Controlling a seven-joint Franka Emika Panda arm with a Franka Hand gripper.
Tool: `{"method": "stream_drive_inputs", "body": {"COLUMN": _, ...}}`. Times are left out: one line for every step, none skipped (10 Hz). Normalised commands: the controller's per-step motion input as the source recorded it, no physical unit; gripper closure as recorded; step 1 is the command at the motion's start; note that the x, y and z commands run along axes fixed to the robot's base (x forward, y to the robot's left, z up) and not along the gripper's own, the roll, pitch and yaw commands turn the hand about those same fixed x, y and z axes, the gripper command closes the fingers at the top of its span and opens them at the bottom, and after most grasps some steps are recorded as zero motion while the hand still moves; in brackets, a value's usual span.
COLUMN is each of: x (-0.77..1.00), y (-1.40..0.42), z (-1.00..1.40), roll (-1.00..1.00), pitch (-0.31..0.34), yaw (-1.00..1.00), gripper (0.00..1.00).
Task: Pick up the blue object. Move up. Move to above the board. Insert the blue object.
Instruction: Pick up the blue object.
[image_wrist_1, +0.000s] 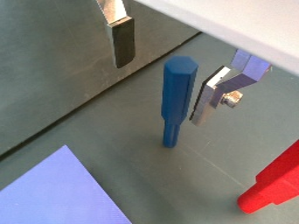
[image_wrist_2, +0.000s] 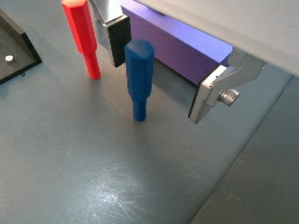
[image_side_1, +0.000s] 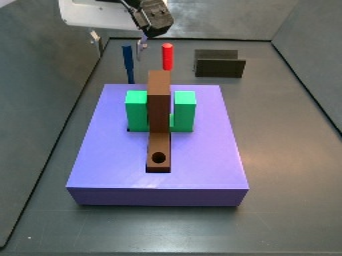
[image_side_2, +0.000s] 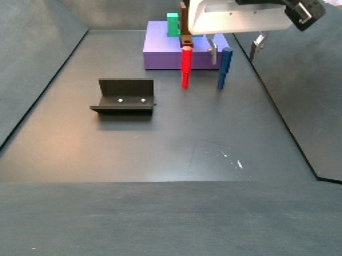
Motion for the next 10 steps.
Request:
{"method": "stream_drive_inputs", "body": {"x": 0.01, "y": 0.09, "z": -0.10, "roll": 0.00, "pitch": 0.000, "yaw": 0.00, "gripper": 0.00}}
{"method": "stream_drive_inputs", "body": {"x": 0.00, "y": 0.09, "z": -0.03, "roll": 0.00, "pitch": 0.000, "yaw": 0.00, "gripper": 0.00}}
{"method": "stream_drive_inputs", "body": {"x": 0.00, "y": 0.08, "z": 0.00, "roll": 0.00, "pitch": 0.000, "yaw": -0.01, "gripper": 0.00}}
{"method": "stream_drive_inputs", "body": {"x": 0.00, "y": 0.02, "z": 0.00, "roll": 0.00, "pitch": 0.000, "yaw": 0.00, "gripper": 0.00}}
{"method": "stream_drive_inputs", "body": {"x": 0.00, "y": 0.00, "z": 0.00, "roll": 0.00, "pitch": 0.000, "yaw": 0.00, "gripper": 0.00}}
{"method": "stream_drive_inputs", "body": {"x": 0.00, "y": 0.00, "z": 0.00, "roll": 0.00, "pitch": 0.000, "yaw": 0.00, "gripper": 1.00}}
{"method": "stream_drive_inputs", "body": {"x": 0.00, "y": 0.00, "z": 0.00, "roll": 0.00, "pitch": 0.000, "yaw": 0.00, "gripper": 1.00}}
{"method": "stream_drive_inputs", "body": {"x": 0.00, "y": 0.00, "z": 0.00, "roll": 0.00, "pitch": 0.000, "yaw": 0.00, "gripper": 1.00}}
{"method": "stream_drive_inputs", "body": {"x": 0.00, "y": 0.00, "z": 0.00, "roll": 0.00, "pitch": 0.000, "yaw": 0.00, "gripper": 1.00}}
{"method": "stream_drive_inputs", "body": {"x": 0.00, "y": 0.00, "z": 0.00, "roll": 0.00, "pitch": 0.000, "yaw": 0.00, "gripper": 1.00}}
